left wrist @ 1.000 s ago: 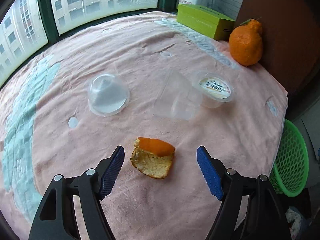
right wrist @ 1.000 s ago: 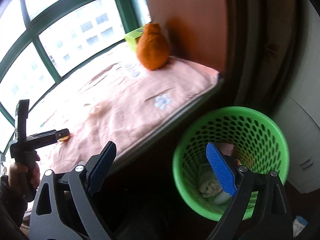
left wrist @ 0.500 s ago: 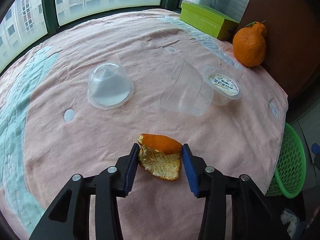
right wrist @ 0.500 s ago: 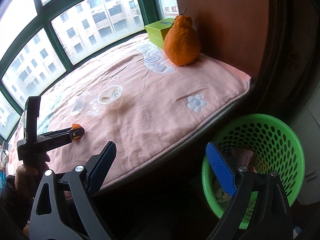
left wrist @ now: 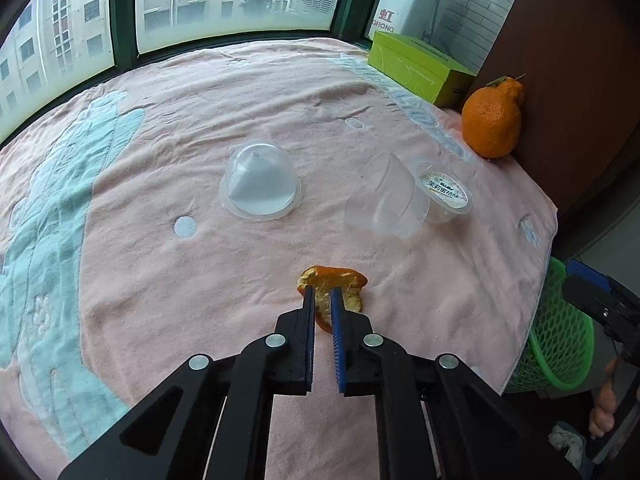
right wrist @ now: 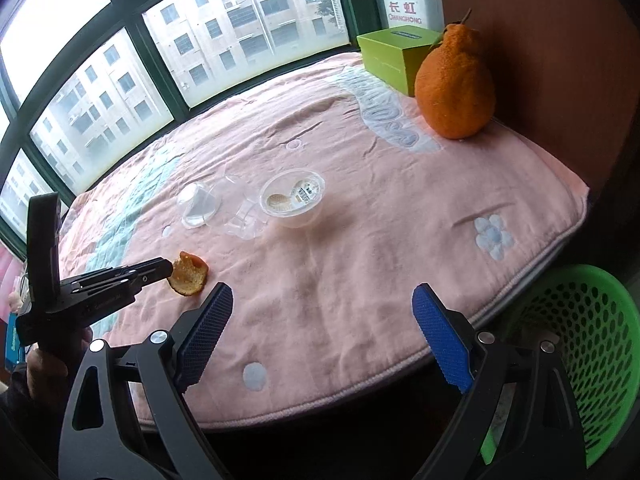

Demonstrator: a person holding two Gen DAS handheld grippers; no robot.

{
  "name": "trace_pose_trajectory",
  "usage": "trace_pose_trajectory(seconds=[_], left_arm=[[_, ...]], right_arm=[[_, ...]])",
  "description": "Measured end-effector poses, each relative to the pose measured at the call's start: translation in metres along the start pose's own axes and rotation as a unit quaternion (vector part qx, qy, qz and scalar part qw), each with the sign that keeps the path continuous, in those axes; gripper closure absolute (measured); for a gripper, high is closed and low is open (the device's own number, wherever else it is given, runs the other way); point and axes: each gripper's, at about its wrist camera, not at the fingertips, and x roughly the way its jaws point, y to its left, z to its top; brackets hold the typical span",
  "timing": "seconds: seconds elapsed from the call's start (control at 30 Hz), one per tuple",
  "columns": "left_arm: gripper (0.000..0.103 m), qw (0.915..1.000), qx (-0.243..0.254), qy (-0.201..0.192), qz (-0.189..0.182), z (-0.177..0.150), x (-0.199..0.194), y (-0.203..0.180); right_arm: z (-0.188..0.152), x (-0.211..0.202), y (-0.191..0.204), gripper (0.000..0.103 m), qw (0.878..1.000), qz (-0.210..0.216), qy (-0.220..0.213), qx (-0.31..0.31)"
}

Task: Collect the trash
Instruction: 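Grasp the orange peel with the left tool, then grasp the clear plastic cup with the right tool while the left holds the peel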

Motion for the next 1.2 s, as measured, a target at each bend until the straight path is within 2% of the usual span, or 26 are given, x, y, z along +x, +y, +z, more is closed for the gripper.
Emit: trace_pose_trajectory(seconds=[0.27, 0.33, 0.37, 0.4, 0.57, 0.67, 0.73, 0.87, 1.03, 1.13, 1.2], left_arm=[[0.092, 0.9999, -0.011, 0.003, -0.012, -0.002, -0.006, 0.015], [0.080, 0.9998, -0.015, 0.006, -0.014, -0.002, -0.005, 0.020], [0.067, 0.9998, -0.016, 0.006, -0.009, -0.003, -0.005, 0.022], [0.059, 0.9998, -0.017, 0.004, -0.005, -0.004, -0.006, 0.023], [0.040, 0.9995, 0.000, 0.015, -0.027, -0.009, -0.002, 0.020], [0.020, 0.9976, 0.038, 0.029, -0.050, -0.013, 0.003, 0.011], [0.020, 0.9947, 0.077, 0.037, -0.056, -0.014, 0.007, 0.005], [0.020, 0.9832, 0.167, 0.058, -0.044, -0.013, 0.016, -0.007], [0.021, 0.9704, 0.229, 0.067, -0.038, -0.005, 0.025, -0.007], [0.025, 0.9594, 0.272, 0.068, -0.033, -0.004, 0.029, -0.011], [0.035, 0.9581, 0.273, 0.077, -0.041, -0.002, 0.035, -0.011]], right_arm=[[0.015, 0.030, 0.021, 0.013, 1.000, 0.015, 0.019, -0.017], [0.016, 0.033, 0.028, 0.013, 0.999, 0.014, 0.020, -0.028], [0.016, 0.034, 0.030, 0.013, 0.999, 0.013, 0.021, -0.032], [0.016, 0.035, 0.031, 0.013, 0.999, 0.011, 0.022, -0.035], [0.015, 0.036, 0.025, 0.013, 0.999, 0.011, 0.025, -0.024], [0.014, 0.033, 0.021, 0.013, 1.000, 0.011, 0.024, -0.017], [0.013, 0.030, 0.020, 0.013, 1.000, 0.009, 0.022, -0.017], [0.010, 0.029, 0.016, 0.013, 1.000, 0.008, 0.023, -0.012], [0.009, 0.029, 0.018, 0.013, 1.000, 0.009, 0.022, -0.009], [0.009, 0.030, 0.018, 0.013, 1.000, 0.007, 0.023, -0.009], [0.010, 0.031, 0.018, 0.013, 1.000, 0.008, 0.022, -0.004]])
